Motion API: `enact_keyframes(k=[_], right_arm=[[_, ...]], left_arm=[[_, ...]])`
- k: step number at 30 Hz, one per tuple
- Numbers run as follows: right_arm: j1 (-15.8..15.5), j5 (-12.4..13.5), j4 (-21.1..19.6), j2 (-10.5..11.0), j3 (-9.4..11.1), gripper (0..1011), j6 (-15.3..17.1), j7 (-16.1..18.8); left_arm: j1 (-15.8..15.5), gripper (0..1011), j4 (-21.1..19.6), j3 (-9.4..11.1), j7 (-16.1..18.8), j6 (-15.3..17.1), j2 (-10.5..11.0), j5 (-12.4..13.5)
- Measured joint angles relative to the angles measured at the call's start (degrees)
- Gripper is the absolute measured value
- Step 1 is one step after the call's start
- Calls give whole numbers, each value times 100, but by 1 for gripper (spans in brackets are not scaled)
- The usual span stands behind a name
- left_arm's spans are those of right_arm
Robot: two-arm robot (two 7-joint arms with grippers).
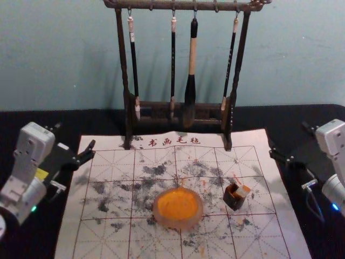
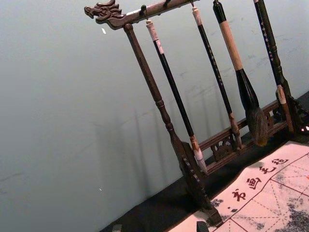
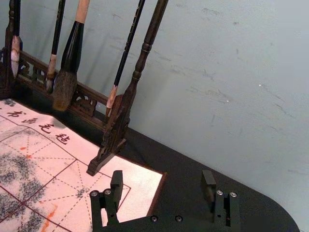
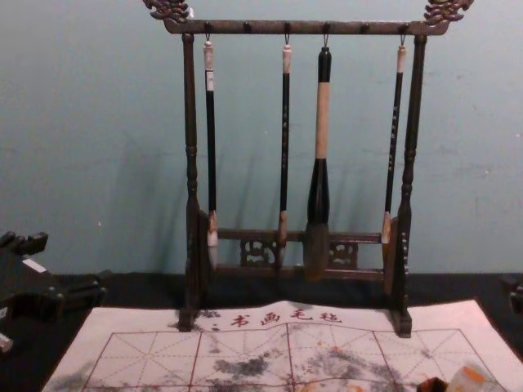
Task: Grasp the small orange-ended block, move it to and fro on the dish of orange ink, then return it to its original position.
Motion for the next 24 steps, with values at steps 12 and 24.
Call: enact_keyframes(k=[12,24], right_arm=[[0,0,0,0,0,1000,0,0],[-87,32,-39,-88,260,1000,-286,93]], left_arm=[[0,1001,0,0,0,0,0,0],[0,1001,0,0,0,0,0,0]])
